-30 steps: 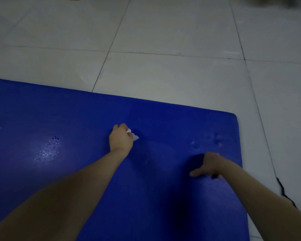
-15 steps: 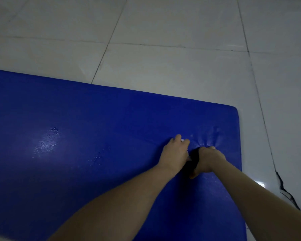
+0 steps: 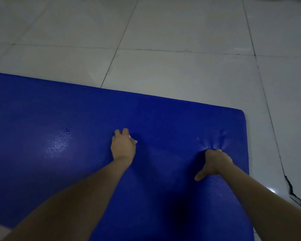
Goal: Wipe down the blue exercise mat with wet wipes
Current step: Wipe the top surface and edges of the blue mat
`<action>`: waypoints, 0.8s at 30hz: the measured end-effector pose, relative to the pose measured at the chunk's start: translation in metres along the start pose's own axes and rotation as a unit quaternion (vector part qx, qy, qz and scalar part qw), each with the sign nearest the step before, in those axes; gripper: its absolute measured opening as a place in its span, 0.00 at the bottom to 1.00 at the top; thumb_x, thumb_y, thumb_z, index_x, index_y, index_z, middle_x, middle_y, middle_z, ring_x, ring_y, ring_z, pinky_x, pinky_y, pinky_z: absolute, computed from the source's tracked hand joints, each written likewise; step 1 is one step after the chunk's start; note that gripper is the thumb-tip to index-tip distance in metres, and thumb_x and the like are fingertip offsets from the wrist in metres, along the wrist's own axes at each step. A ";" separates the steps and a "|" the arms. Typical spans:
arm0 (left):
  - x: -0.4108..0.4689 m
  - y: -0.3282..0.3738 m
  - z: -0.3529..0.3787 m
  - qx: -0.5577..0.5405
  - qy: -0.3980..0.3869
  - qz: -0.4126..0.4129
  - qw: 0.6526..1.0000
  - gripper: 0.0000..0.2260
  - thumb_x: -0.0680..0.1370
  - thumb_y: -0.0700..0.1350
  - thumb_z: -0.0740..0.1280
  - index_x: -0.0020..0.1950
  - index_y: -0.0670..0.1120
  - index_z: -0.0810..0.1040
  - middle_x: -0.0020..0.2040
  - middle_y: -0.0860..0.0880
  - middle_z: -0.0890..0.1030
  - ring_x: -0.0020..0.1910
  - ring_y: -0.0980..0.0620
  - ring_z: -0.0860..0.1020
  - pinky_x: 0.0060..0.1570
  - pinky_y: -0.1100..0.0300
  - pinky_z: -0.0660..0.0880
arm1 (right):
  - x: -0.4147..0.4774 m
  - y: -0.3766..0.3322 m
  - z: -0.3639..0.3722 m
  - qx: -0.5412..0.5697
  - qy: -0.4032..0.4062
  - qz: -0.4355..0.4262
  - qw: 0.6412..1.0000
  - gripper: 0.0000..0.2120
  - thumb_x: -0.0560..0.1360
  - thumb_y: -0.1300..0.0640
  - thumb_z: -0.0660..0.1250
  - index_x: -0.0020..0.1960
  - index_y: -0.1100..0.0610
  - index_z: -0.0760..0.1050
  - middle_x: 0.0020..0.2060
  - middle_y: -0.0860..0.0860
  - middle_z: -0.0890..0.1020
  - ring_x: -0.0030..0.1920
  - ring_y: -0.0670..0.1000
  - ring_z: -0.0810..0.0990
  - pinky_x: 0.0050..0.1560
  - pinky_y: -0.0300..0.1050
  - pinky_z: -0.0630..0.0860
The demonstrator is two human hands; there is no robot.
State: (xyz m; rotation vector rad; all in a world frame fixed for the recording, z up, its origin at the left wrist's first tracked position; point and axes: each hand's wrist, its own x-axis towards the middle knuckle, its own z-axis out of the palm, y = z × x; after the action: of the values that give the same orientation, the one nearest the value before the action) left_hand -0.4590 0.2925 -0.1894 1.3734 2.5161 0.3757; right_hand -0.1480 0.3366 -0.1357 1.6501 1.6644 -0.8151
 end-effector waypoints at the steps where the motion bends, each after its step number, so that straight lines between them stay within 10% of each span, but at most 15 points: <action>1: -0.006 0.009 0.003 -0.007 -0.004 0.008 1.000 0.09 0.80 0.46 0.70 0.52 0.43 0.73 0.55 0.42 0.75 0.46 0.46 0.72 0.39 0.54 0.70 | 0.000 0.000 0.000 -0.002 0.001 -0.001 1.000 0.54 0.54 0.31 0.81 0.71 0.55 0.64 0.68 0.57 0.68 0.65 0.57 0.72 0.60 0.53 0.76; 16: -0.122 0.118 0.048 0.013 -0.177 0.340 0.924 0.10 0.77 0.45 0.70 0.57 0.45 0.74 0.57 0.44 0.71 0.50 0.44 0.74 0.47 0.49 0.77 | 0.005 0.000 0.001 -0.012 0.023 -0.007 1.000 0.49 0.54 0.33 0.82 0.65 0.55 0.67 0.63 0.55 0.72 0.57 0.54 0.75 0.54 0.49 0.78; 24: -0.047 0.018 0.007 0.053 -0.094 0.186 0.977 0.12 0.76 0.48 0.74 0.50 0.47 0.72 0.52 0.47 0.72 0.47 0.48 0.72 0.47 0.51 0.76 | 0.002 0.002 -0.001 -0.020 0.016 -0.023 0.999 0.45 0.51 0.29 0.81 0.55 0.51 0.64 0.61 0.53 0.73 0.57 0.53 0.74 0.56 0.50 0.78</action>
State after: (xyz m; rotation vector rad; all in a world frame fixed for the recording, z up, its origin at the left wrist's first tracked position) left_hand -0.4184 0.2630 -0.1858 1.8332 2.1507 0.1699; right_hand -0.1458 0.3393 -0.1368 1.6106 1.7344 -0.7755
